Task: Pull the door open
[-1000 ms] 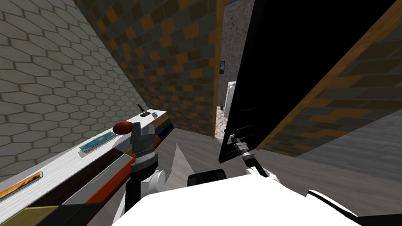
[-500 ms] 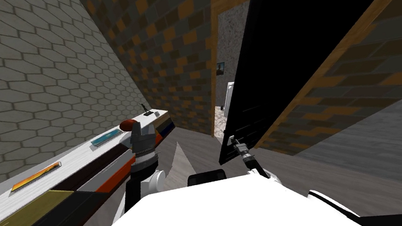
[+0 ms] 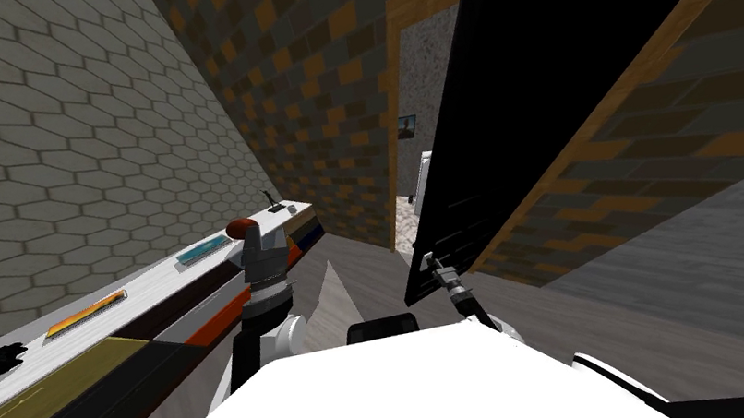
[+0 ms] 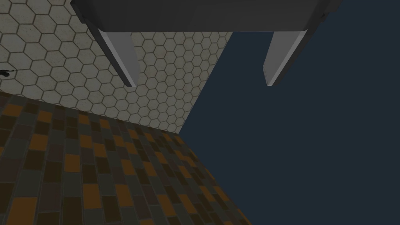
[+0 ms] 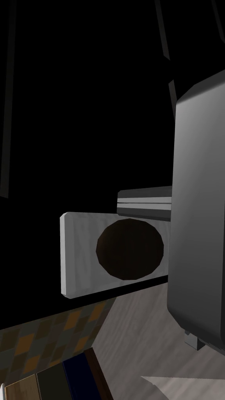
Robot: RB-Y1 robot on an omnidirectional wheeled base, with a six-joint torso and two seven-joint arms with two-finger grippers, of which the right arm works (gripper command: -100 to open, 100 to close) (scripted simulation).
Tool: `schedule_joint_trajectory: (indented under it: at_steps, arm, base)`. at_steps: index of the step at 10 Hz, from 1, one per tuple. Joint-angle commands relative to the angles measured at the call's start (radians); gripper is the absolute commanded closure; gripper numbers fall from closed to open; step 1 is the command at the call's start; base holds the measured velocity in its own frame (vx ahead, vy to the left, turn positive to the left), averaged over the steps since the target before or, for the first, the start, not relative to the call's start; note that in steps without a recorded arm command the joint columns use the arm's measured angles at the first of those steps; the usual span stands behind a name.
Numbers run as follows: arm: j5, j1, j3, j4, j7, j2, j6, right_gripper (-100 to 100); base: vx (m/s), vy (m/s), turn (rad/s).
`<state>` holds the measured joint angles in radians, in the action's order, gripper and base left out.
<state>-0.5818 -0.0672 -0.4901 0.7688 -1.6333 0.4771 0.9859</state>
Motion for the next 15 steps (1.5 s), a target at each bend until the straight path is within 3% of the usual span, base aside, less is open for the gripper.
schedule_joint_trajectory:
  at_steps: [1,3,4,5,6,7,12,13,15]
  arm:
    - [0.008,-0.013,-0.019,0.028,0.006,-0.013,-0.013,-100]
    - [0.013,-0.015,-0.027,0.03,0.0,-0.01,-0.007,-100]
    - [-0.001,-0.007,0.0,0.021,0.004,0.008,-0.011,-100]
    - [-0.021,-0.013,0.014,-0.004,0.003,-0.004,-0.003,-100]
    - [-0.016,-0.006,0.016,-0.005,0.003,0.007,-0.007,-100]
    - [-0.016,-0.006,0.016,-0.005,0.003,0.007,-0.007,100]
    - [-0.016,-0.006,0.016,-0.005,0.003,0.007,-0.007,100]
    - [-0.004,-0.015,-0.011,-0.005,-0.019,0.022,0.017,-100]
    - [0.003,-0.02,-0.026,-0.004,-0.03,0.029,0.029,-100]
  base:
    - [-0.015,0.002,-0.024]
    - [-0.017,-0.002,0.013]
    - [-0.01,-0.034,-0.017]
    - [0.067,0.029,0.128]
    - [0.042,0.004,-0.004]
    - [-0.006,-0.018,-0.017]
    - [-0.005,0.001,0.002]
    - [-0.095,-0.031,0.135]
    - [-0.18,-0.06,0.083]
